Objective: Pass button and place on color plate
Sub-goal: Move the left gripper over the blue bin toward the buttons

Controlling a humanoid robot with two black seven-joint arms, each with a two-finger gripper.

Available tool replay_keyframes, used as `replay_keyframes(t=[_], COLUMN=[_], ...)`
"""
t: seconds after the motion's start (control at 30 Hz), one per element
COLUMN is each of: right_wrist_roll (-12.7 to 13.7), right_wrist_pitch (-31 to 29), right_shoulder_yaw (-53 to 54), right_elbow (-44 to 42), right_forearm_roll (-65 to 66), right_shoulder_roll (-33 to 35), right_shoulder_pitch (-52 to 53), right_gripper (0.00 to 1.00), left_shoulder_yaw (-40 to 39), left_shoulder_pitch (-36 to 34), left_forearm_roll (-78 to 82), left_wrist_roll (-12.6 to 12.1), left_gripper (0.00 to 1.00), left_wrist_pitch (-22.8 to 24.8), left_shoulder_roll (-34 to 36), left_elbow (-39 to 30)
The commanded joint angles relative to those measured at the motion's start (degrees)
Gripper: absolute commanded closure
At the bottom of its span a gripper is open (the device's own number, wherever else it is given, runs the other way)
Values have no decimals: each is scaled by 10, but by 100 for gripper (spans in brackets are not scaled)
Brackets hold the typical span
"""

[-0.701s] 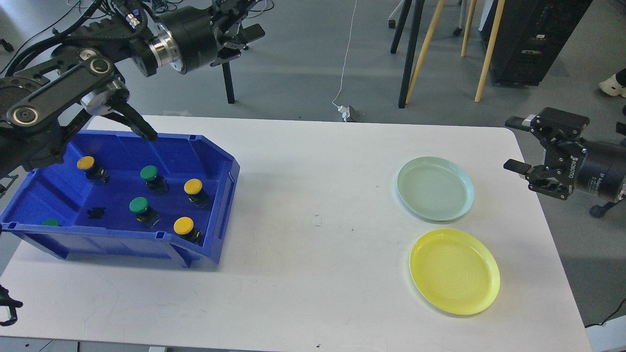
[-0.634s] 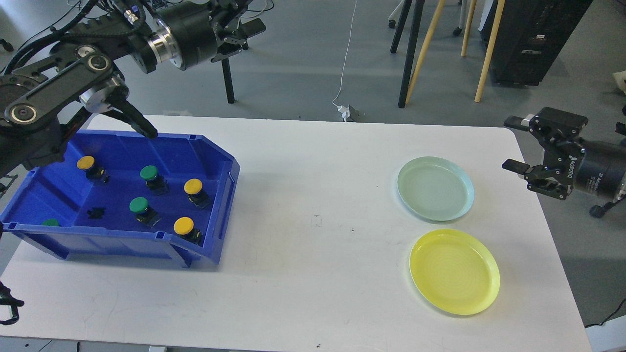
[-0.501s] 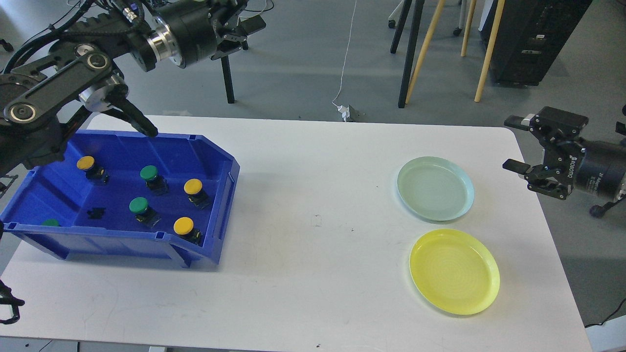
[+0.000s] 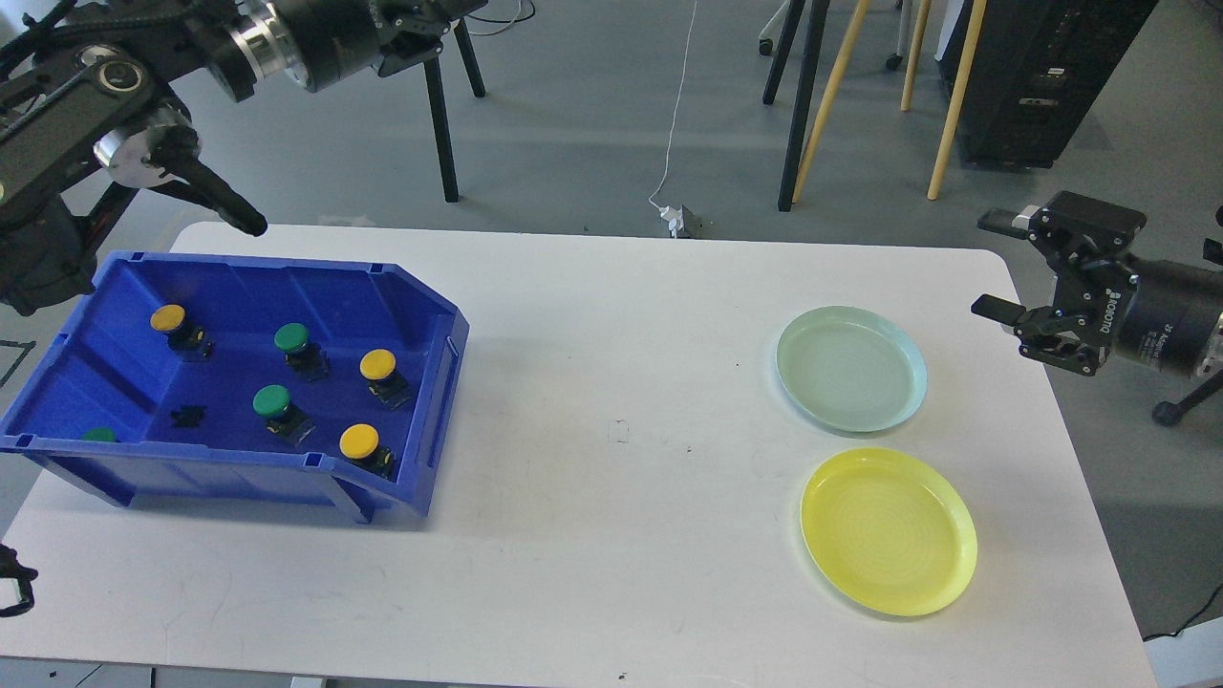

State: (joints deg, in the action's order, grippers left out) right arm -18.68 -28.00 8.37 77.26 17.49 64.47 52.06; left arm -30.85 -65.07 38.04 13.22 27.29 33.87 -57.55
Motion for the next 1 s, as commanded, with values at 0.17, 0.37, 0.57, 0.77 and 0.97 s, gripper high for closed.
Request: replay_keyframes(t=[0.17,0.37,0.57,0.77,0.97], right_wrist_roll=[0,0,1,3,3], right_wrist_pitch=[0,0,0,0,0], right_shoulder_yaw=[1,-1,1,1,-2], right_elbow=[-5,-6,-16,-35,-48], right_forearm_roll=[3,4,8,9,9], right_shoulder_roll=[3,3,0,-10,-27], right_shoulder_pitch=[0,0,-1,-1,-1], right_gripper=[4,4,4,4,4], left_shoulder_yaw=[2,58,99,148,214], left_shoulder_pitch=[13,13,15,35,48], left_forearm_roll=[1,82,260,348,461], left_wrist_roll=[27,-2,-2,-2,-2], left_gripper=[2,2,2,1,1], left_wrist_pitch=[7,7,7,7,7], left_shoulder_roll=[56,143,203,223,250], left_elbow=[-49,-115,-145,-146,-145])
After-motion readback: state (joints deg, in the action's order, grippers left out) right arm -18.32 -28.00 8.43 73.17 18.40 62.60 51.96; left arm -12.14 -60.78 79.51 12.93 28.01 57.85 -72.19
